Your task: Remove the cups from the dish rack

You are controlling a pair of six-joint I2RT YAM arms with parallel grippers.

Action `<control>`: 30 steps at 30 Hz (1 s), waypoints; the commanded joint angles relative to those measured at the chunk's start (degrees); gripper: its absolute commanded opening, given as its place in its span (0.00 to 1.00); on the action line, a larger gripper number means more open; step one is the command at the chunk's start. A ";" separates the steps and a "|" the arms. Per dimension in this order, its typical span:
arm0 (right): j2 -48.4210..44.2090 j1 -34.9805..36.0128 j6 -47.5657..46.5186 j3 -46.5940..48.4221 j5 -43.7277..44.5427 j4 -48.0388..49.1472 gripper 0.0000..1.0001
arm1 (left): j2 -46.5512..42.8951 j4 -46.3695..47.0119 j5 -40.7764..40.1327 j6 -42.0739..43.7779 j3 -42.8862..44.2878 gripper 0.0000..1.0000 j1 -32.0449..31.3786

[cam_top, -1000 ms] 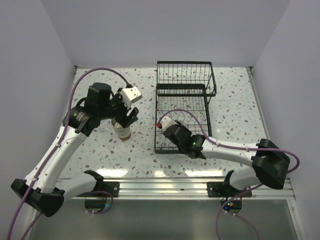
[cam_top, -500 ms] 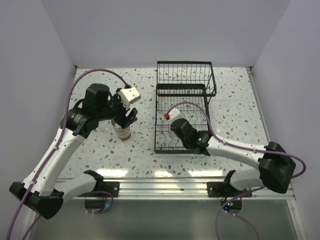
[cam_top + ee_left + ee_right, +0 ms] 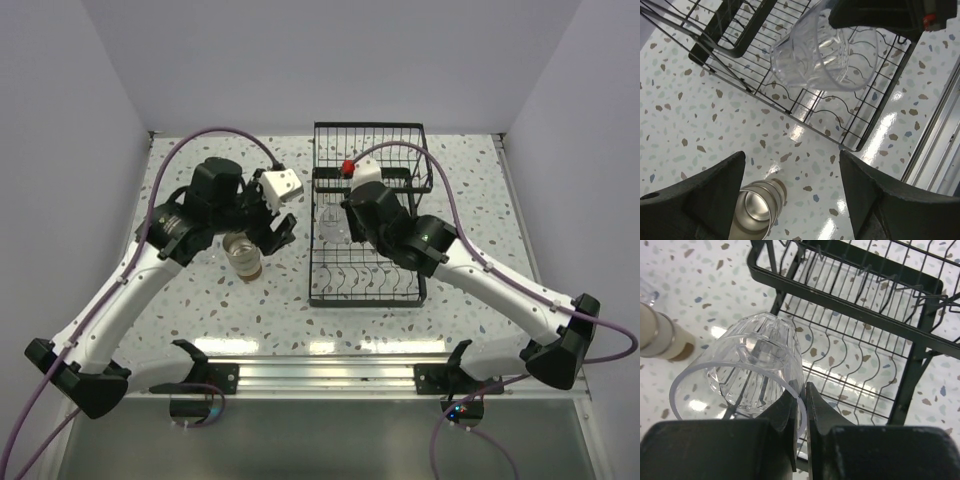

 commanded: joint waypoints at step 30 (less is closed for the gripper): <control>1.60 1.03 10.57 4.37 -8.07 0.23 0.00 | 9.68 12.92 -13.11 -1.98 1.46 0.65 -9.50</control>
